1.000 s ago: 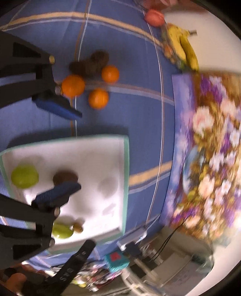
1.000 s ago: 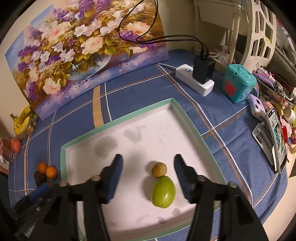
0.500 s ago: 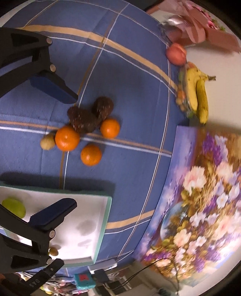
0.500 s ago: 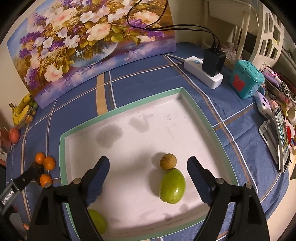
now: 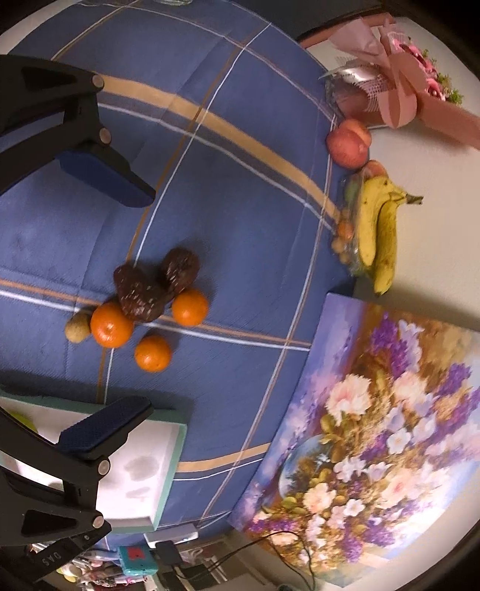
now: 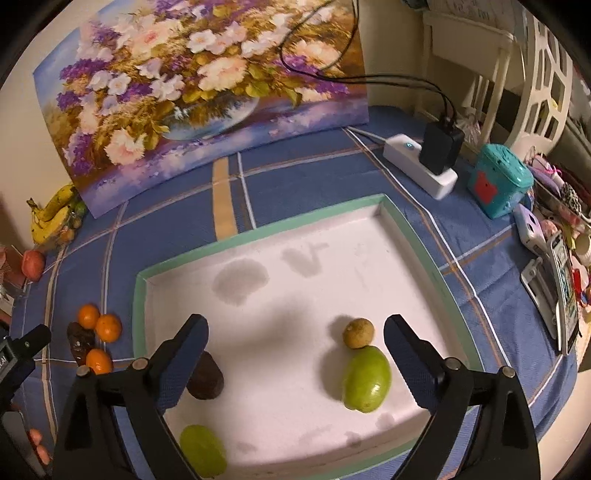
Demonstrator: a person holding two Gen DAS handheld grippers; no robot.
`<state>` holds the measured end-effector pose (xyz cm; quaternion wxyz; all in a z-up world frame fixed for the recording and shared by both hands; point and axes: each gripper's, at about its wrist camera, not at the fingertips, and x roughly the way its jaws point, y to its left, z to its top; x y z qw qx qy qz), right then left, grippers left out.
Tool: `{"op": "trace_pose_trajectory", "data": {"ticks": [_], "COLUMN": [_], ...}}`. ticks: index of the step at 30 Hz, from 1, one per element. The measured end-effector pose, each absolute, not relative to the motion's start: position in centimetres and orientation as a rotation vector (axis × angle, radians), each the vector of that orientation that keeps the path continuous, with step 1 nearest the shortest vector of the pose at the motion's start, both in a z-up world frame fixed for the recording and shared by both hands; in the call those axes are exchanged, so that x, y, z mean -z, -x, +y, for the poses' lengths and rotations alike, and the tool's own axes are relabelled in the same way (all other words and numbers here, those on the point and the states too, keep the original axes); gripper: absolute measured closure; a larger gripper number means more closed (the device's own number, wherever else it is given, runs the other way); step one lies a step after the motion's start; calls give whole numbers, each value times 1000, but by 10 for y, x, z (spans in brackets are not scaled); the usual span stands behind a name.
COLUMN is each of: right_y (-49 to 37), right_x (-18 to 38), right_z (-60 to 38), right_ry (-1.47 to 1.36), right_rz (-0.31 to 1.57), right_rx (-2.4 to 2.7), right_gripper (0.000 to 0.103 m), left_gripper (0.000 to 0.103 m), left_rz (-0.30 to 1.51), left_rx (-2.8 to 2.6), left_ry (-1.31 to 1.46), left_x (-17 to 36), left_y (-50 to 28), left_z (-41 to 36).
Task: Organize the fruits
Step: 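Move both tools back from the tray toward the fruit cluster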
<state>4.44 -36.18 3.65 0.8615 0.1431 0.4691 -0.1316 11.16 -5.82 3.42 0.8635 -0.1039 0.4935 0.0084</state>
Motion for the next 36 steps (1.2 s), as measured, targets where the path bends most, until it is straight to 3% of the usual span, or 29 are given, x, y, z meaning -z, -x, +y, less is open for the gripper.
{"op": "trace_pose_trajectory", "data": {"ticks": [7,36], "right_y": [-50,-99], "right_x": [-42,-44], "right_z": [-335,-207], "right_ry": [-274,-257], "right_rz": [897,947], "right_rx": [185,-146], "right_gripper": [7,8], "left_gripper": [0,2], "left_rz": [975,980], "left_rx": [-42,-41], "left_ry": [206,362], "left_x": [-45,-35], "left_y": [-113,-134], "left_z": [-31,53]}}
